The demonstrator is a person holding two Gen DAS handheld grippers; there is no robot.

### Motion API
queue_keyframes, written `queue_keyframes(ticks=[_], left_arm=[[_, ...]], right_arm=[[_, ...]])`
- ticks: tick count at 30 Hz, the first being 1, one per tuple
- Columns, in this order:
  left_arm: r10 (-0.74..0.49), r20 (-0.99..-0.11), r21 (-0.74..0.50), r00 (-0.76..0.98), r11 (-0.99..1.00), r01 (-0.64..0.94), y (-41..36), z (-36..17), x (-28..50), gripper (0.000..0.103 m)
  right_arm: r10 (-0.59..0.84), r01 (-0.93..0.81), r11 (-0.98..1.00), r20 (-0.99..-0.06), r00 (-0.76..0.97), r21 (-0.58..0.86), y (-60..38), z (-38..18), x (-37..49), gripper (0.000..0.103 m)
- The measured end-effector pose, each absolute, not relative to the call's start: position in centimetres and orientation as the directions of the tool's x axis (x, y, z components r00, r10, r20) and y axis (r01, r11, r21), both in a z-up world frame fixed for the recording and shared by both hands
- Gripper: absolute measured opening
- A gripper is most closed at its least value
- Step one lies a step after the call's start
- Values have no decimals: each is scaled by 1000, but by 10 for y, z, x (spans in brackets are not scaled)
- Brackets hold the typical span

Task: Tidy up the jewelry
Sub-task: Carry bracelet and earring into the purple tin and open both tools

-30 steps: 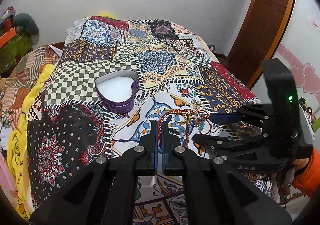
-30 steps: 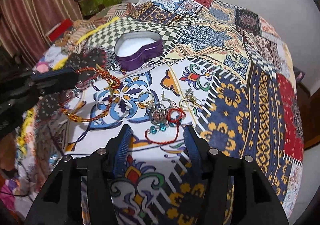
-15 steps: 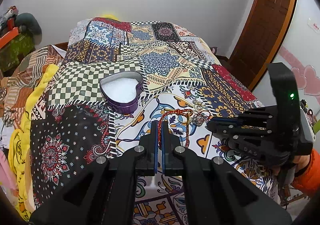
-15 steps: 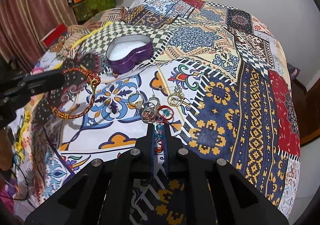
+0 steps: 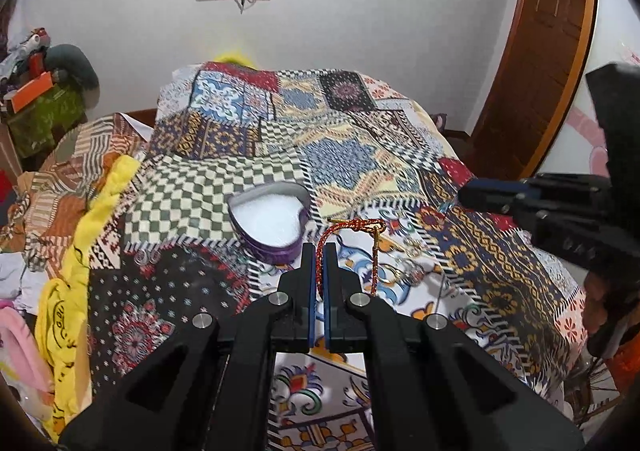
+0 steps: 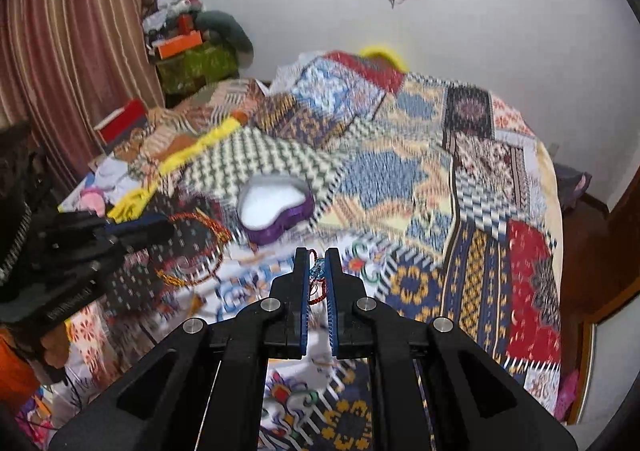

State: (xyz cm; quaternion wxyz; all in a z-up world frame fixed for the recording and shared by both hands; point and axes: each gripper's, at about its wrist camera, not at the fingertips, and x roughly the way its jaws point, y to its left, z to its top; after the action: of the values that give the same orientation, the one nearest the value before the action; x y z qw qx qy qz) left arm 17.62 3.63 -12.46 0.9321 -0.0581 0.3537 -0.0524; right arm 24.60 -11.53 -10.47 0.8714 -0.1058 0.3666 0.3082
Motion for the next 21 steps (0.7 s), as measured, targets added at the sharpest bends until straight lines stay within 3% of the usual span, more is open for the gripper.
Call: queue_keyframes(ticks=[11, 21], left_arm=[[-82, -630, -117, 772, 993, 10, 58, -113, 197, 1], [-50, -636, -94, 770, 996, -12, 74, -118, 231, 1]], right_arm=[[507, -650, 760, -645, 571, 22, -78, -77, 258, 7], [523, -675, 737, -658, 541, 31, -44, -91, 283, 7]])
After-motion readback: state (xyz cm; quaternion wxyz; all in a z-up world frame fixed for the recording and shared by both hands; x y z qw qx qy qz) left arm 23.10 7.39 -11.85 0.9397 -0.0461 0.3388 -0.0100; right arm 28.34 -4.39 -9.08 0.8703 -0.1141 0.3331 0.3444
